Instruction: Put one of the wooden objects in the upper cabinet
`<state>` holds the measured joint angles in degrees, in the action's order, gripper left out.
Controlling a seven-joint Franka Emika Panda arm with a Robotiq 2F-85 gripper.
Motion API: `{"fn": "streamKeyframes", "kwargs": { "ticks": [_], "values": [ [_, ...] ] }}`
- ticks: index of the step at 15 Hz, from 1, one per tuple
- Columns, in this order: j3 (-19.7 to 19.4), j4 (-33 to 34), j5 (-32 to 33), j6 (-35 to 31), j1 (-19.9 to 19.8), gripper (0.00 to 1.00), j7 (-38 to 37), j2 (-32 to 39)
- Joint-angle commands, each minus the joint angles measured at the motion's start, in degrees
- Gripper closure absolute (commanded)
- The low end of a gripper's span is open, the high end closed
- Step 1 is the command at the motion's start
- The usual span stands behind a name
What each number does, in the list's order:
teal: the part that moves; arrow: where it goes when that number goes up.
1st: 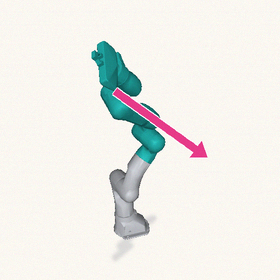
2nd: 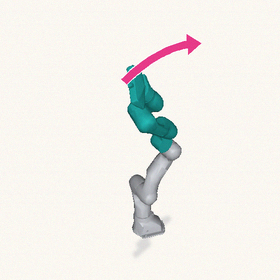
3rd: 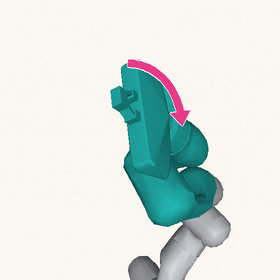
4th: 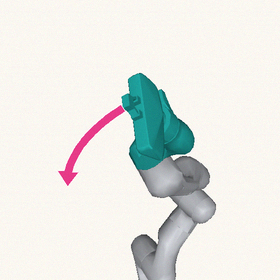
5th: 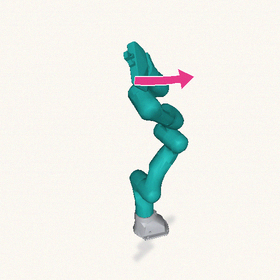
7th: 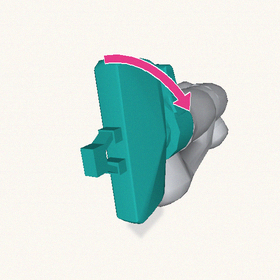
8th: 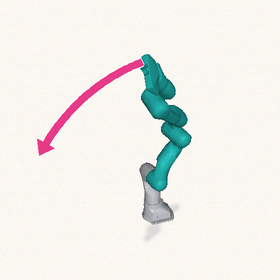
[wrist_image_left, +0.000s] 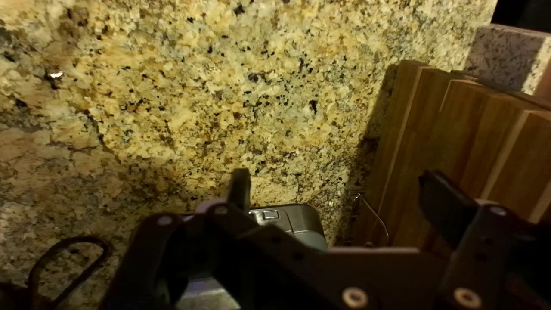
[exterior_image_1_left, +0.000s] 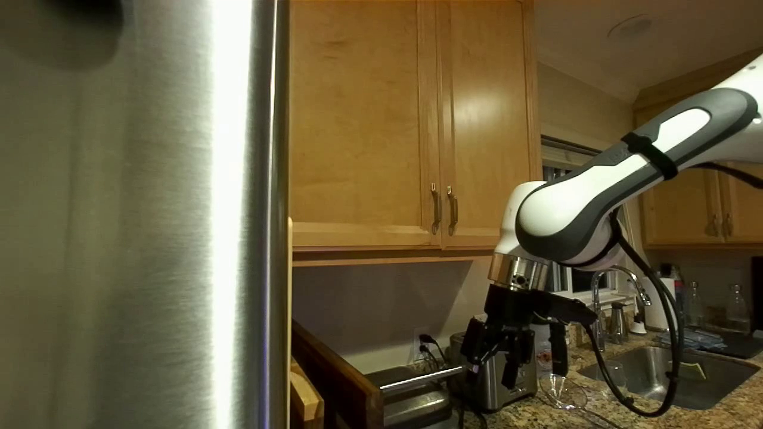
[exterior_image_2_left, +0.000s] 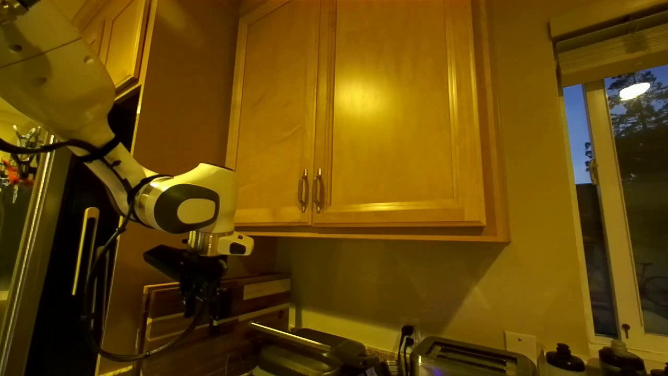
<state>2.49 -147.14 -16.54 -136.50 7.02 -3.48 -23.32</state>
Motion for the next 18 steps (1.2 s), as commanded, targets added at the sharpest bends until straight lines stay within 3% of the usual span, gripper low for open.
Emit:
{"fn": "streamKeyframes", "kwargs": {
  "ticks": [1, 4, 11, 18],
  "values": [
    [0.1, 0.1, 0.0, 0.2, -0.1, 0.00, 0.0, 0.0],
    [0.8, 1.8, 2.8, 0.2, -1.5, 0.00, -1.4, -0.7],
    [4.0, 10.4, 20.2, 1.8, -8.9, 0.00, -9.5, -3.1],
    [6.3, 19.5, 30.9, 0.2, -14.8, 0.00, -18.9, -2.4]
  ]
}}
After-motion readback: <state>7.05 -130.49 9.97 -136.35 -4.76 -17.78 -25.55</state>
